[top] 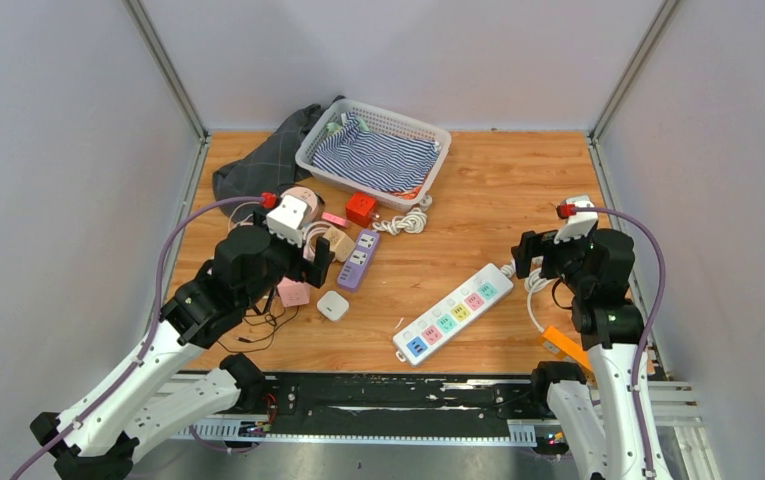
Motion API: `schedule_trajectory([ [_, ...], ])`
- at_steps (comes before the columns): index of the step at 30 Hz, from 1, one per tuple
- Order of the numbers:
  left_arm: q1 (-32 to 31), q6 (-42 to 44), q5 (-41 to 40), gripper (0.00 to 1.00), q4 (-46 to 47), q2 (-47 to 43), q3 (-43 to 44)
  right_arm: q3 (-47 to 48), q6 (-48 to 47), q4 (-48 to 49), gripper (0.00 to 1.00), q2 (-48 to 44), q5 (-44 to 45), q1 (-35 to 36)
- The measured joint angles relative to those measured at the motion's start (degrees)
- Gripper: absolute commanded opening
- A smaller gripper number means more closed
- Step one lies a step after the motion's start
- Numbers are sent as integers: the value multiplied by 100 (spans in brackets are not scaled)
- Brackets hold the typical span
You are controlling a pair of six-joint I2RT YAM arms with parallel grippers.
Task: Pull the plug off the socket
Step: Reset both arms
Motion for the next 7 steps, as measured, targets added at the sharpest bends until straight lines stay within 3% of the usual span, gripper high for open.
schedule_trajectory([
  [7, 35, 2, 42, 100, 2, 0, 0, 0, -2, 0, 100, -4, -2, 0],
])
